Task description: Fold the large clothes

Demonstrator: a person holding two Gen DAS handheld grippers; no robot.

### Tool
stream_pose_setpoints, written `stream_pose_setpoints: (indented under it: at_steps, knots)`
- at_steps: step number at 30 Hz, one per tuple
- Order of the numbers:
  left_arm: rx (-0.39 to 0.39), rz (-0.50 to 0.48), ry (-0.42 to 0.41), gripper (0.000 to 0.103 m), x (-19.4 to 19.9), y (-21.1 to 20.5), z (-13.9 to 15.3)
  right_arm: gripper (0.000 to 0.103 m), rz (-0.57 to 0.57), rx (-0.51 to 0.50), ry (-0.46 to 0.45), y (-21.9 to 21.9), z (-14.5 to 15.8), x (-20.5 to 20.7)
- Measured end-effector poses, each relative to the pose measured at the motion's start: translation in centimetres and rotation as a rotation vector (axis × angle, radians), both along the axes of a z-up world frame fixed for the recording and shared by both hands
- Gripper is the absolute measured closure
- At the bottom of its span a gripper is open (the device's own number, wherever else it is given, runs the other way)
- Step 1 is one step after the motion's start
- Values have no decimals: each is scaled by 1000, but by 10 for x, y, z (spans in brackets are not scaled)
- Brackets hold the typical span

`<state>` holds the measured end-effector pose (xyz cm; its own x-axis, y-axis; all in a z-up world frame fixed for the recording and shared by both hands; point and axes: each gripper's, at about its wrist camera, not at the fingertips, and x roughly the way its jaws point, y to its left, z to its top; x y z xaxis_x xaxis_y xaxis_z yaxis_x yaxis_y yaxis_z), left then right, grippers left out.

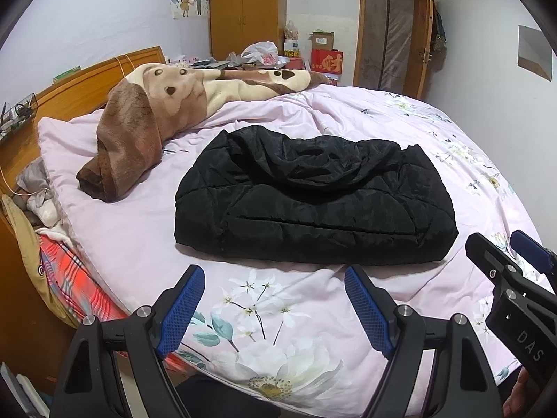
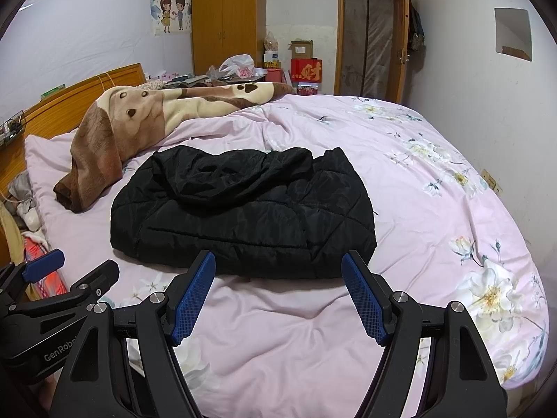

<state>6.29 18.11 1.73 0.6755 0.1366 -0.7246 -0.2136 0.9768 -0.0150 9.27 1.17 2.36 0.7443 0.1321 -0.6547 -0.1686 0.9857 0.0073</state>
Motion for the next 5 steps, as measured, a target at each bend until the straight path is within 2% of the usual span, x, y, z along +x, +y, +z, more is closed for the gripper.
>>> stream_pose_setpoints:
  at_steps: [5]
  knots:
    - [-4,4,6,21,0,-1,-2,28,2,1,3,1,-2,-1]
